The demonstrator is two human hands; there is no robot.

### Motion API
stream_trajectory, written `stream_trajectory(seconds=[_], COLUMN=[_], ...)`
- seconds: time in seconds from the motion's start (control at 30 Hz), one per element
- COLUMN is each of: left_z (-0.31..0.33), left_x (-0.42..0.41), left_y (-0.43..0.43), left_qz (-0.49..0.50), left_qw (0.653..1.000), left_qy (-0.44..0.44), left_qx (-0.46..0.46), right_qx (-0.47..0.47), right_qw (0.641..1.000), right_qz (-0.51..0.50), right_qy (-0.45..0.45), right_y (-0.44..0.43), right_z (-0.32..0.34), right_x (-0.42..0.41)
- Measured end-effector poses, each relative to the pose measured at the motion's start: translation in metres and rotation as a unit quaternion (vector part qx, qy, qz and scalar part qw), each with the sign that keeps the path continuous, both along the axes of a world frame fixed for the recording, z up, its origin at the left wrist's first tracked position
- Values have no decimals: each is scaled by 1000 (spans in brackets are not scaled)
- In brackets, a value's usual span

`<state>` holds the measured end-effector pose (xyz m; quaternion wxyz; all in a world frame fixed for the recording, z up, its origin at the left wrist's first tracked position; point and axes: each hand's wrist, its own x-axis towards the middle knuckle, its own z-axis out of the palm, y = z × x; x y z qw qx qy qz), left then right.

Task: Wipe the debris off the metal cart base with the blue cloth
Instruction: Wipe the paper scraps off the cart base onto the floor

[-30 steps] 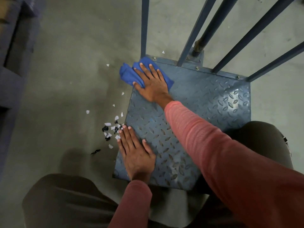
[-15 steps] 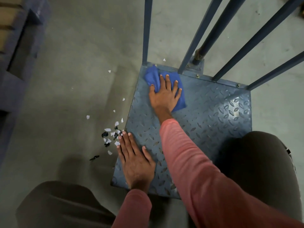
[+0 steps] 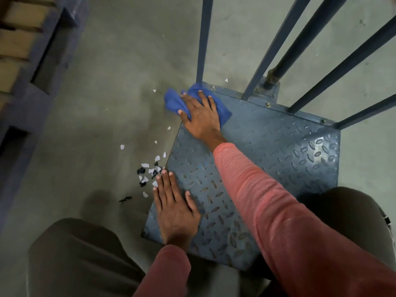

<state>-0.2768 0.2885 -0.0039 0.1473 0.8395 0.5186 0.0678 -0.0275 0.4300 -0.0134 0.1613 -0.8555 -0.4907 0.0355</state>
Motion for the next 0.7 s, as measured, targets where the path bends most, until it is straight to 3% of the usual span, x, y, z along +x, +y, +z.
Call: stream_trajectory(seconds=[0.07, 0.17, 0.4, 0.7], left_z=[1, 1, 1, 9], left_x=[1, 0, -2, -1], left_y=[-1, -2, 0, 0], left_qz=[0, -2, -2, -9], left_qw=[1000, 1000, 1000, 999], left_qy=[3, 4, 0, 15], left_qx=[0, 0, -1, -28], right_qx=[5, 1, -14, -50], right_qw=[995, 993, 997, 970], right_qz=[98, 114, -66, -236], right_qy=[1, 12, 24, 21], right_y=[-3, -1, -2, -151], right_z=[1, -2, -1, 4], right_x=[9, 17, -8, -65])
